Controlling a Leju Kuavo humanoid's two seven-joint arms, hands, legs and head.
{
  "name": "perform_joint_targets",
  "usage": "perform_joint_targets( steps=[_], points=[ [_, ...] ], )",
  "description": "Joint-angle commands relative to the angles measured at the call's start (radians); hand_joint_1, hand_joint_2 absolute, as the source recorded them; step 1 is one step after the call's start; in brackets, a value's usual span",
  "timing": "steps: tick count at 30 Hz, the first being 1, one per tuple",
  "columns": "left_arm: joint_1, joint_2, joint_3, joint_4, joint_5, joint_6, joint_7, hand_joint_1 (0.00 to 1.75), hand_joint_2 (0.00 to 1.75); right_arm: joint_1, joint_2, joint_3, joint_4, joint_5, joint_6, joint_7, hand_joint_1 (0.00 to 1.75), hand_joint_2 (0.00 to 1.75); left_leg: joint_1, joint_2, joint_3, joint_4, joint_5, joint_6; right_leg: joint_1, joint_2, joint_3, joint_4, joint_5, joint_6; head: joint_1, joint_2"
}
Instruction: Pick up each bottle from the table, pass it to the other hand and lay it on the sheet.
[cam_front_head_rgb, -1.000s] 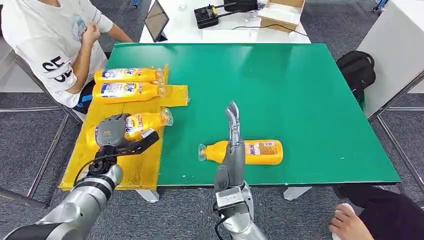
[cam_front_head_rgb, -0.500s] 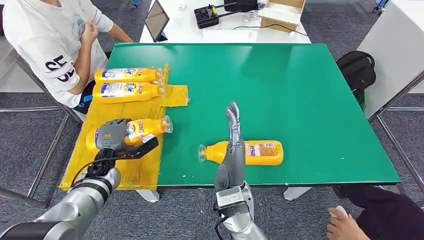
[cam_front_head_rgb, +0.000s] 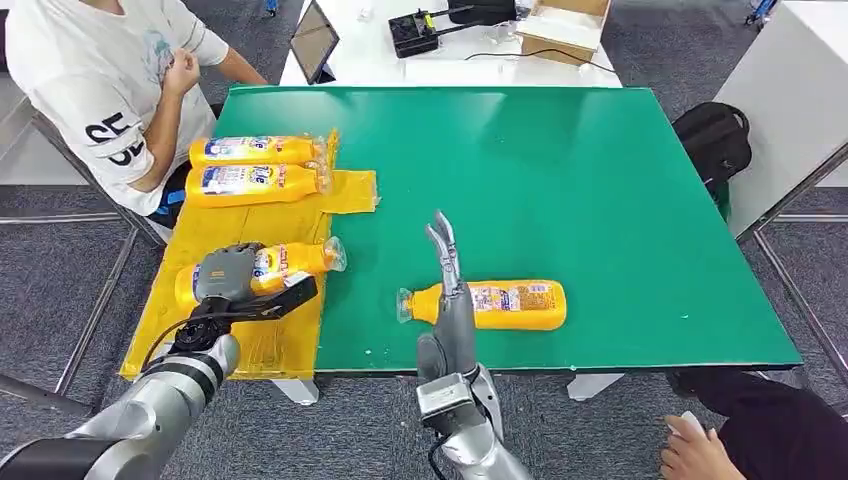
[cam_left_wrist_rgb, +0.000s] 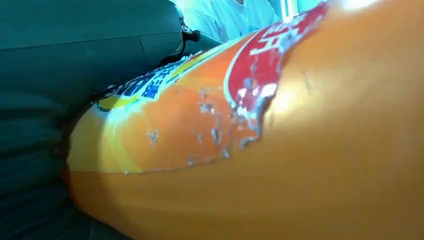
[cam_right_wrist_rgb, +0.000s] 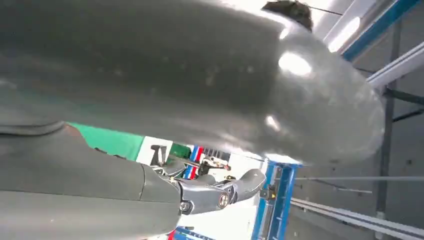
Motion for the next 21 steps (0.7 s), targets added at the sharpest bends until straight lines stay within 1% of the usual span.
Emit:
perform_joint_targets(
  steps=[1,3,4,5,6,7,8,9,10,11,12,13,14,15,18,20,21],
  points=[
    [-0.026,0.014,-0.018,0.077,0.003,-0.014,0.001,1.75,1.75,-0.041,-0.010,-0.004,0.094,-0.002,-0.001,-0.033,0.00,0.00,0.000,0.002,0.004,-0.001,-0.001,0.001,0.001,0.001,0.004,-0.001,-0.001,-0.002,0.000,0.000],
    [-0.026,0.014,-0.018,0.077,0.003,-0.014,0.001,1.75,1.75,-0.041,-0.010,-0.004,0.094,-0.002,-0.001,-0.033,0.00,0.00,0.000,0.002,0.008,-0.001,-0.003,0.002,0.001,0.001,0.007,-0.001,-0.002,-0.004,0.000,0.000],
    [-0.029,0.015,-0.017,0.081,-0.005,-0.036,0.008,1.75,1.75,-0.042,-0.008,-0.007,0.109,-0.004,0.009,-0.033,0.00,0.00,0.000,0.002,0.006,-0.001,-0.002,0.001,0.001,0.001,0.006,-0.001,-0.001,-0.003,0.000,0.000],
    [-0.028,0.016,-0.010,0.082,-0.003,-0.048,0.012,1.75,1.75,-0.042,-0.006,-0.009,0.117,-0.003,0.013,-0.033,0.00,0.00,0.001,0.002,0.008,-0.001,-0.003,0.001,0.002,0.001,0.008,-0.001,-0.002,-0.004,0.000,0.000],
    [-0.026,0.019,-0.001,0.082,0.000,-0.059,0.013,1.75,1.75,-0.044,-0.003,-0.011,0.133,-0.002,0.021,-0.033,0.00,0.00,0.000,0.002,0.005,-0.001,-0.002,0.001,0.001,0.001,0.005,-0.001,-0.001,-0.002,0.000,0.000],
    [-0.024,0.019,0.024,0.083,0.020,-0.079,0.004,1.75,1.75,-0.046,-0.001,-0.013,0.146,-0.003,0.031,-0.033,0.00,0.00,0.000,0.003,0.008,-0.001,-0.002,0.001,0.001,0.001,0.007,-0.002,-0.001,-0.003,0.000,0.000],
    [-0.023,0.019,0.044,0.082,0.038,-0.088,-0.005,1.69,1.75,-0.047,-0.001,-0.012,0.150,0.001,0.030,-0.033,0.00,0.00,0.000,0.003,0.005,-0.001,-0.001,0.001,0.001,0.002,0.005,-0.001,-0.001,-0.002,0.000,0.000],
    [-0.025,0.017,0.092,0.084,0.088,-0.121,-0.023,0.82,1.75,-0.047,0.000,-0.013,0.155,0.002,0.035,-0.033,0.00,0.00,0.000,0.003,0.008,-0.001,-0.002,0.001,0.001,0.002,0.007,-0.002,-0.001,-0.003,0.000,0.000],
    [-0.031,0.017,0.123,0.086,0.121,-0.166,-0.041,0.03,1.75,-0.049,0.000,-0.016,0.160,0.001,0.034,-0.033,0.00,0.00,0.000,0.003,0.006,-0.001,-0.002,0.001,0.001,0.002,0.005,-0.002,-0.001,-0.002,0.000,0.000],
    [-0.031,0.017,0.134,0.081,0.128,-0.180,-0.041,0.00,1.75,-0.047,0.004,-0.026,0.161,-0.013,0.048,-0.033,0.00,1.75,0.000,0.003,0.008,-0.002,-0.002,0.001,0.001,0.002,0.007,-0.002,-0.001,-0.003,0.000,0.000],
    [-0.032,0.016,0.156,0.075,0.146,-0.198,-0.057,0.00,1.75,-0.047,0.006,-0.037,0.160,-0.016,0.051,-0.033,0.00,1.75,0.000,0.002,0.006,-0.001,-0.001,0.001,0.001,0.001,0.005,-0.001,-0.001,-0.002,0.000,0.000],
    [-0.032,0.013,0.178,0.069,0.163,-0.199,-0.073,0.00,0.00,-0.047,0.009,-0.050,0.170,-0.023,0.071,-0.033,0.00,1.75,0.000,0.003,0.008,-0.002,-0.002,0.001,0.001,0.002,0.007,-0.002,-0.001,-0.003,0.000,0.000],
    [-0.034,0.009,0.197,0.068,0.181,-0.212,-0.089,0.00,0.00,-0.049,0.010,-0.054,0.175,-0.016,0.072,-0.033,0.00,1.75,0.000,0.003,0.010,-0.002,-0.003,0.002,0.001,0.002,0.009,-0.002,-0.001,-0.004,0.000,0.000],
    [-0.035,0.006,0.209,0.065,0.194,-0.212,-0.100,0.00,0.00,-0.051,0.012,-0.057,0.181,-0.017,0.079,-0.033,0.00,1.75,0.000,0.002,0.007,-0.001,-0.001,0.001,0.000,0.001,0.007,-0.001,0.000,-0.002,0.000,0.000],
    [-0.042,0.006,0.210,0.065,0.188,-0.231,-0.112,0.00,0.00,-0.059,0.020,-0.064,0.207,-0.010,0.091,-0.033,0.00,1.75,0.000,0.003,0.011,-0.002,-0.002,0.001,0.001,0.001,0.010,-0.002,-0.001,-0.003,0.000,0.000],
    [-0.042,0.006,0.217,0.067,0.195,-0.243,-0.123,0.00,0.00,-0.061,0.021,-0.065,0.214,-0.008,0.090,-0.033,0.00,1.75,0.000,0.002,0.009,-0.001,-0.001,0.001,0.000,0.001,0.008,-0.001,0.000,-0.002,0.000,0.000],
    [-0.041,0.006,0.221,0.066,0.199,-0.247,-0.128,0.00,0.00,-0.062,0.022,-0.066,0.215,-0.008,0.090,-0.033,0.00,1.75,0.000,0.002,0.010,-0.002,-0.001,0.001,0.001,0.001,0.009,-0.001,-0.001,-0.003,0.000,0.000]
  ],
)
